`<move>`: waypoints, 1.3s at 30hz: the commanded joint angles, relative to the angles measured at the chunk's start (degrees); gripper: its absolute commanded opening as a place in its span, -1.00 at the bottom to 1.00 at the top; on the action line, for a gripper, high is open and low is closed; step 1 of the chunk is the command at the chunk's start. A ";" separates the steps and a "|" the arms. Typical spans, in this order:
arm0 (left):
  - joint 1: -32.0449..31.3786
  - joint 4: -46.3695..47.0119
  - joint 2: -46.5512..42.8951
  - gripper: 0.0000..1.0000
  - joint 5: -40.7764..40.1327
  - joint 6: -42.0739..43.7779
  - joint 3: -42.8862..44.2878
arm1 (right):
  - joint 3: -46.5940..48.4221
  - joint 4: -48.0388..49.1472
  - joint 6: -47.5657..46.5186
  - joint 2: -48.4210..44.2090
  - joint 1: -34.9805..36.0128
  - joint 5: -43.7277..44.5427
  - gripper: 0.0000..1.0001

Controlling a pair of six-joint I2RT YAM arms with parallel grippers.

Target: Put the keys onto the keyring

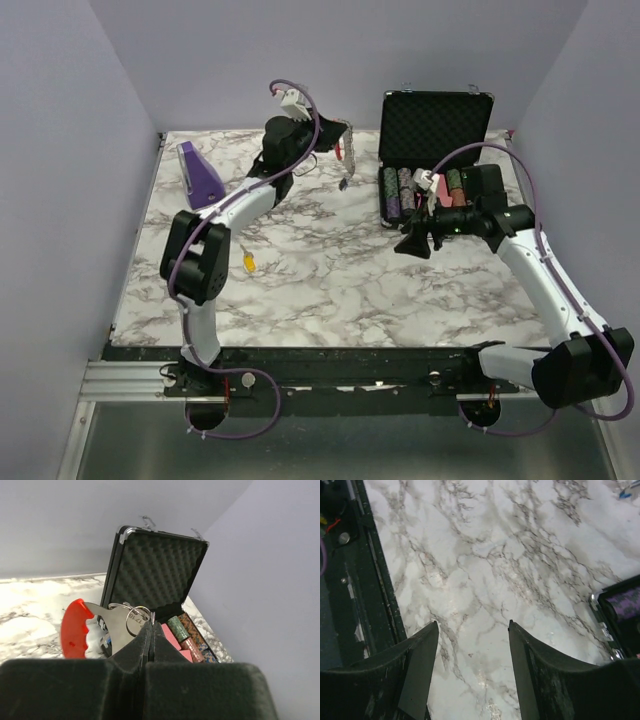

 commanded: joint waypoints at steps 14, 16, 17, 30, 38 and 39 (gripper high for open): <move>-2.14 -13.45 6.67 -1.00 -1.36 -8.70 -2.00 | -5.97 5.40 1.49 -7.68 -6.91 -3.55 0.34; -2.49 -13.71 5.79 -1.00 -0.05 -8.00 -3.85 | -6.24 5.84 1.67 -8.12 -7.08 -4.16 0.35; -2.58 -13.97 5.61 -1.00 0.48 -7.73 -4.38 | -6.50 6.02 2.02 -8.29 -7.17 -4.34 0.35; -7.58 -16.44 -0.27 -1.00 5.49 -5.89 -12.99 | -8.52 6.55 2.02 -11.98 -8.31 -3.38 0.40; -10.93 -20.48 -8.70 -0.15 2.78 -1.15 -20.55 | -9.40 6.99 2.28 -13.21 -8.58 -3.02 0.44; -10.93 -20.83 -10.46 -0.07 1.90 -0.27 -21.61 | -9.31 7.07 2.29 -13.39 -8.66 -2.94 0.44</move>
